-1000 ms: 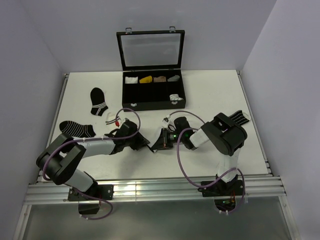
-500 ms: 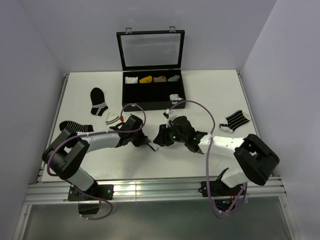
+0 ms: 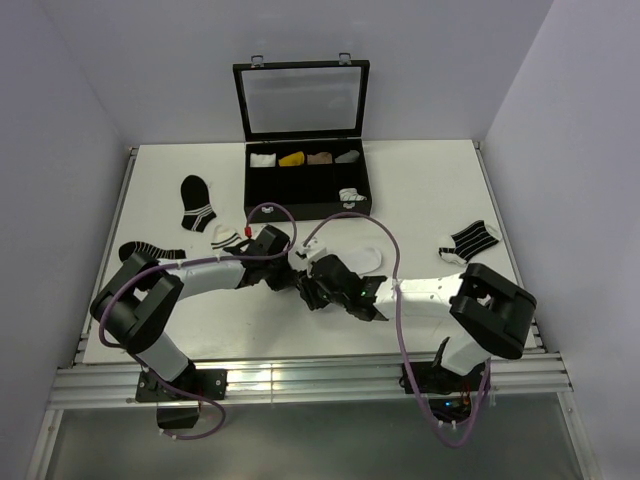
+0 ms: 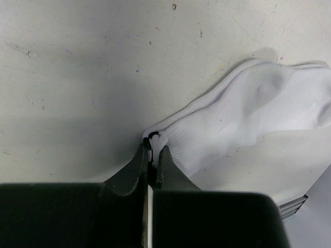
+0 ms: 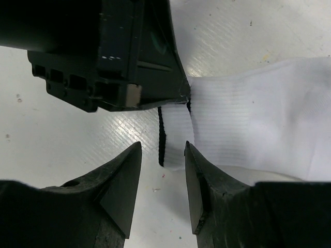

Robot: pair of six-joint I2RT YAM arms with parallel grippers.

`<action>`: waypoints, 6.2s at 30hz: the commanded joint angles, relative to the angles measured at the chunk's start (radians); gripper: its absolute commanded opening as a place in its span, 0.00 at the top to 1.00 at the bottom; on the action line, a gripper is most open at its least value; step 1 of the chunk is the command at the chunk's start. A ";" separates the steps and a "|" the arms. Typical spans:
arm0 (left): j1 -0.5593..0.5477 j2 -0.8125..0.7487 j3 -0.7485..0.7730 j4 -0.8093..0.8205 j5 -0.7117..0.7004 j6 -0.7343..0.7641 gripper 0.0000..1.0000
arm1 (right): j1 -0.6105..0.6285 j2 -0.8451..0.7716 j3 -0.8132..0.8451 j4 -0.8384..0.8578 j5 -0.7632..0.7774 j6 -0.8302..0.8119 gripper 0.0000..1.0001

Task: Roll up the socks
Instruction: Roll the sock at the center of the board.

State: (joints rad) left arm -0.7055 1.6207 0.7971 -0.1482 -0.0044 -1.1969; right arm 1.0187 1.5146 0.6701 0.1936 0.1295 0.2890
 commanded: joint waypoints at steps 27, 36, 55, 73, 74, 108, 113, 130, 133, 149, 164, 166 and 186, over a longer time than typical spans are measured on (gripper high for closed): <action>0.021 0.030 0.028 -0.030 0.020 0.013 1.00 | 0.083 0.213 0.168 -0.244 0.234 0.035 0.91; 0.040 -0.054 -0.024 0.005 0.009 -0.007 0.75 | 0.035 0.148 0.141 -0.211 0.078 0.053 1.00; 0.058 -0.226 -0.220 0.223 -0.005 -0.049 0.28 | -0.442 0.225 -0.102 0.446 -0.910 0.438 1.00; 0.001 -0.070 -0.185 0.259 0.009 -0.070 0.39 | -0.506 0.361 -0.032 0.363 -0.941 0.407 0.99; 0.001 -0.064 -0.184 0.256 0.009 -0.072 0.40 | -0.508 0.363 -0.032 0.362 -0.941 0.409 0.99; -0.003 0.018 -0.226 0.256 0.014 -0.093 0.41 | -0.578 0.466 -0.024 0.317 -0.929 0.417 0.98; -0.003 0.044 -0.219 0.253 0.024 -0.092 0.50 | -0.585 0.460 -0.024 0.308 -0.924 0.409 0.98; -0.017 0.064 -0.055 0.027 -0.026 0.003 1.00 | -0.433 0.013 -0.078 0.035 -0.426 0.099 0.68; -0.017 0.061 -0.024 -0.020 -0.048 0.029 1.00 | -0.318 -0.074 -0.084 0.003 -0.227 0.035 0.62; -0.018 0.067 0.045 -0.100 -0.062 0.089 1.00 | 0.012 -0.022 -0.007 0.026 0.117 -0.096 0.51; -0.017 0.059 0.039 -0.094 -0.049 0.091 1.00 | 0.077 0.144 0.129 -0.100 0.234 -0.105 0.50; -0.017 0.056 0.039 -0.091 -0.046 0.088 1.00 | 0.077 0.157 0.137 -0.118 0.240 -0.097 0.51; 0.003 -0.200 -0.157 0.038 -0.098 -0.090 0.30 | -0.152 0.067 0.011 -0.069 -0.250 0.038 1.00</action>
State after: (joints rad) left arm -0.7071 1.4895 0.6849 -0.1116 -0.0536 -1.2350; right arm 0.9344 1.6043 0.7284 0.1352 0.0795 0.2844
